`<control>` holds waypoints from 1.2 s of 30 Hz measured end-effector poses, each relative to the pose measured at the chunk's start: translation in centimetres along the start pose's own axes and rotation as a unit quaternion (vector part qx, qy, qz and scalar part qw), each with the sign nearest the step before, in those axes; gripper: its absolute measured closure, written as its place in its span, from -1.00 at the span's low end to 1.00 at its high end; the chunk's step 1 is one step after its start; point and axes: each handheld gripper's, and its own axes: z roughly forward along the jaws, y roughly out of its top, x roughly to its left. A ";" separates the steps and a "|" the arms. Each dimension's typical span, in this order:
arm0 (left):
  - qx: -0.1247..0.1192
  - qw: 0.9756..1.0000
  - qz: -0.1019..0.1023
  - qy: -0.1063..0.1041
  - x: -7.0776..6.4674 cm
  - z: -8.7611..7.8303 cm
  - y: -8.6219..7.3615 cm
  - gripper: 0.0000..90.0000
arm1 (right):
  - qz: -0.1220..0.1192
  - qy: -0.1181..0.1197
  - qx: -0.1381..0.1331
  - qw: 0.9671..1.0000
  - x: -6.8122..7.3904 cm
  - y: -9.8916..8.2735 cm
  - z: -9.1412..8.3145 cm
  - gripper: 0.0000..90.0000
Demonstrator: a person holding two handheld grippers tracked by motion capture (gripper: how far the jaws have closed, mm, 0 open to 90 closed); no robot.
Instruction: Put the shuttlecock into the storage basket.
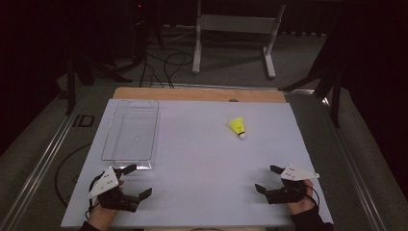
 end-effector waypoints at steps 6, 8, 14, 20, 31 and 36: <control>0.000 1.000 -0.001 0.000 0.0 0.0 0.0 -1.00 | 0.003 0.005 0.002 1.000 0.1 0.2 -0.1 -0.83; 0.000 1.000 -0.001 0.000 0.0 0.0 0.0 -1.00 | 0.007 0.004 0.002 1.000 0.0 0.4 -0.3 -0.83; 0.000 1.000 -0.001 -0.001 0.0 0.0 0.0 -1.00 | 0.016 0.001 -0.011 1.000 0.0 1.2 -1.1 -0.83; 0.001 1.000 -0.001 -0.001 0.0 0.1 0.0 -1.00 | 0.012 -0.009 -0.018 1.000 0.1 2.7 -1.9 -0.83; 0.002 1.000 0.000 -0.001 0.0 0.1 0.0 -1.00 | -0.021 -0.023 -0.014 0.999 0.3 6.1 -2.9 -0.83; 0.001 1.000 0.001 -0.001 0.0 0.0 0.0 -1.00 | -0.031 -0.028 -0.013 0.999 0.2 8.0 -3.0 -0.83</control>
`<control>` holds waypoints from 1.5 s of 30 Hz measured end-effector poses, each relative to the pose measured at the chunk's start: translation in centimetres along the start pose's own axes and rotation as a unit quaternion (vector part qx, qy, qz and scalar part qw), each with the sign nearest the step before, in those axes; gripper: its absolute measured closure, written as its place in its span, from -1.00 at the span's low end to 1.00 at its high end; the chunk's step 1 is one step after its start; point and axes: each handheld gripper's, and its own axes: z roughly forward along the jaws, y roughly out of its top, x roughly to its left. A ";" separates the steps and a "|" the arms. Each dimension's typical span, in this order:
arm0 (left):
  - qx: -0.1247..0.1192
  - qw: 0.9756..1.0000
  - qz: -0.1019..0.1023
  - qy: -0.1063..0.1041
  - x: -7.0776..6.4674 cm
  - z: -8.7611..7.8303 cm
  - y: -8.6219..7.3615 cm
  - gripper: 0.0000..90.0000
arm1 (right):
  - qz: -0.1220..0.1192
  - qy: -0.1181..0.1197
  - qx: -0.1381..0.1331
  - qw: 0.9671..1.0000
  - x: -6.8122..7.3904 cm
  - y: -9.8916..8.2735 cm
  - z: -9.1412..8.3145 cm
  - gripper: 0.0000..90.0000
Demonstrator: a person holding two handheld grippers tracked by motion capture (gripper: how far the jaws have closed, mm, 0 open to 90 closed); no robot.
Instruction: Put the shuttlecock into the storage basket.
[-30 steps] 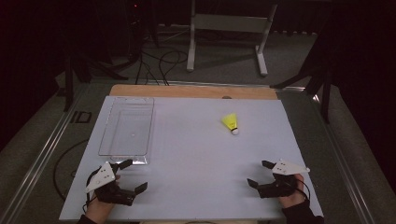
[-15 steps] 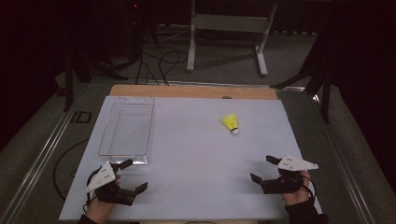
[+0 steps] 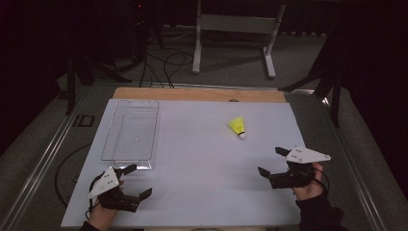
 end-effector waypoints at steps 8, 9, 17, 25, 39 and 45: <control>-0.001 1.000 0.001 0.000 0.0 0.0 0.0 -1.00 | -0.005 -0.006 -0.001 1.000 -0.2 2.1 0.5 -0.83; -0.001 1.000 0.001 0.000 0.0 0.0 0.0 -1.00 | -0.005 -0.006 -0.001 1.000 -0.2 2.1 0.5 -0.83; -0.002 1.000 -0.001 -0.001 0.0 0.0 0.0 -1.00 | -0.008 -0.018 0.007 1.000 -0.7 4.0 1.5 -0.83; -0.001 1.000 0.000 -0.001 0.0 0.0 0.0 -1.00 | -0.007 -0.031 0.015 0.999 -1.1 5.0 2.5 -0.83; -0.001 1.000 0.000 -0.002 0.0 0.0 0.0 -1.00 | 0.002 -0.036 0.047 0.998 -2.0 7.1 5.9 -0.83; -0.001 1.000 -0.001 -0.002 0.0 0.0 0.0 -1.00 | 0.004 -0.033 0.058 0.998 -2.2 7.4 7.3 -0.83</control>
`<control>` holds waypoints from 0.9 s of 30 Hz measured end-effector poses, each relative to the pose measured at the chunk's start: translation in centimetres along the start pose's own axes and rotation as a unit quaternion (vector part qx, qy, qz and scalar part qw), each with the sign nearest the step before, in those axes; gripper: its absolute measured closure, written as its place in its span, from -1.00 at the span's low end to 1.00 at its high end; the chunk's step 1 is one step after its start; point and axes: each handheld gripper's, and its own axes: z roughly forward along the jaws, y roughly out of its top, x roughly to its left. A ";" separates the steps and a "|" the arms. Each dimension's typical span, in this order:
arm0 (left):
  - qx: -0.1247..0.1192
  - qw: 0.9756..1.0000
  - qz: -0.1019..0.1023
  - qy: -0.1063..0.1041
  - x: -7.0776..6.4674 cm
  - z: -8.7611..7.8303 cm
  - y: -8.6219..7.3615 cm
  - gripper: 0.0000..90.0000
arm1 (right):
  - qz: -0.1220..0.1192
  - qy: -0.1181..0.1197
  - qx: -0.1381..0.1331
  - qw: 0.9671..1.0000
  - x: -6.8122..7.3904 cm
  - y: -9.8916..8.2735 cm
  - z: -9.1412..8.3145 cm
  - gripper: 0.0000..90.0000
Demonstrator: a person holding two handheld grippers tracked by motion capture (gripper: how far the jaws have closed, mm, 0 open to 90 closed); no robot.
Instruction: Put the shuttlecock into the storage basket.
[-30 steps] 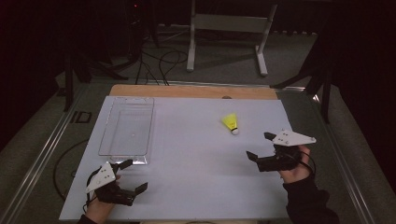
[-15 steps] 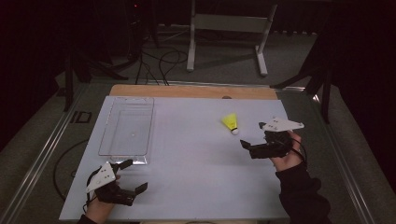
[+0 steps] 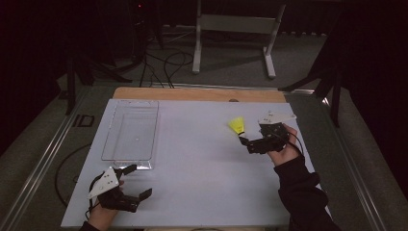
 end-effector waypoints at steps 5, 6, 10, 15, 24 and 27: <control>0.000 1.000 0.000 -0.001 0.0 0.0 0.0 -1.00 | 0.006 0.006 0.010 1.000 -0.3 0.3 1.5 -0.83; 0.000 1.000 0.000 -0.001 0.0 0.0 0.0 -1.00 | 0.006 0.006 0.010 1.000 -0.3 0.3 1.5 -0.83; 0.001 1.000 -0.001 -0.001 0.0 0.0 0.0 -1.00 | 0.009 0.010 0.015 1.000 -0.6 0.5 2.4 -0.83; 0.001 1.000 0.000 -0.002 0.0 0.0 0.0 -1.00 | 0.015 0.013 0.035 0.999 -0.9 0.7 3.9 -0.83; 0.000 1.000 0.000 -0.003 0.0 0.0 0.0 -1.00 | 0.038 0.011 0.071 0.997 -1.9 0.4 6.2 -0.83; 0.000 1.000 0.000 -0.003 0.0 0.0 0.0 -1.00 | 0.037 0.012 0.081 0.996 -2.1 0.3 6.8 -0.83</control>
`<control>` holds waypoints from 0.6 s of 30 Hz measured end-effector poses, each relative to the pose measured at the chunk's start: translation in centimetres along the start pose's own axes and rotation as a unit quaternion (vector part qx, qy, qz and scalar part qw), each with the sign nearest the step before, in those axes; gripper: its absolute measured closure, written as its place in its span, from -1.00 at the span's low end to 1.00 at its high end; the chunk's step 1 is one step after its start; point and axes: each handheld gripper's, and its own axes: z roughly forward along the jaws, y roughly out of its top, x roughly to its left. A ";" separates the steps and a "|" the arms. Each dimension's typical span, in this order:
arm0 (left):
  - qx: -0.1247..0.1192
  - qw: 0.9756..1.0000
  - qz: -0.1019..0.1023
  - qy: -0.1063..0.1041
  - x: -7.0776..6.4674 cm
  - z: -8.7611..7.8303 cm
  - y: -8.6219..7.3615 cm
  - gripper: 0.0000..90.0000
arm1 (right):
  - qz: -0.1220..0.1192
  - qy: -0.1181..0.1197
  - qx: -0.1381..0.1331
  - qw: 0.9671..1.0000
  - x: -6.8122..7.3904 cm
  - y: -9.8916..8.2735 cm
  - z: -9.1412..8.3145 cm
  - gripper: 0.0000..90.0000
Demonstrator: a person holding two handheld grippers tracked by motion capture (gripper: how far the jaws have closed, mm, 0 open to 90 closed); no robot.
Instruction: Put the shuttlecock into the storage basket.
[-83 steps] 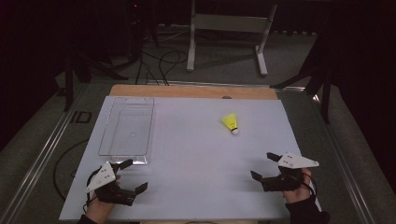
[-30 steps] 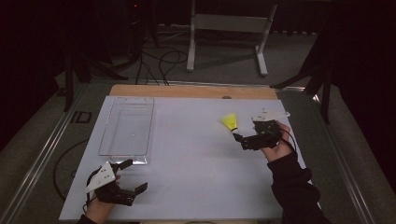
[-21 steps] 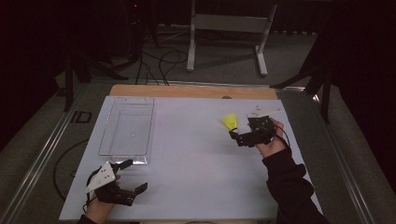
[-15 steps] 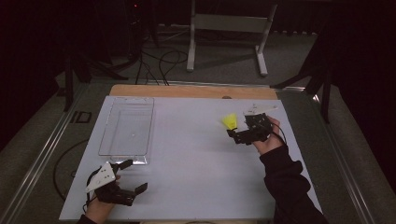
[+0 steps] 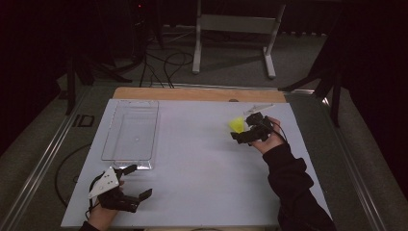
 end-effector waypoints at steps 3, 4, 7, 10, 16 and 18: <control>0.000 1.000 0.000 0.000 0.0 0.0 0.0 -1.00 | 0.005 0.002 0.013 1.000 -0.4 0.0 0.7 -0.83; 0.000 1.000 0.000 0.000 0.0 0.0 0.0 -1.00 | 0.008 0.003 0.015 1.000 -0.5 0.0 0.8 -0.83; 0.000 1.000 0.000 -0.001 0.0 0.0 0.0 -1.00 | 0.010 0.002 0.024 1.000 -0.8 0.0 1.5 -0.81; 0.000 1.000 -0.001 -0.001 0.0 0.0 0.0 -1.00 | 0.009 0.004 0.035 0.999 -0.9 0.0 1.9 -0.80; 0.000 1.000 -0.001 -0.002 0.0 0.0 0.0 -1.00 | 0.006 -0.002 0.067 0.998 -1.2 0.2 3.1 -0.68; -0.001 1.000 -0.002 -0.002 0.0 0.0 0.0 -1.00 | -0.002 -0.008 0.077 0.997 -1.2 0.2 3.4 -0.66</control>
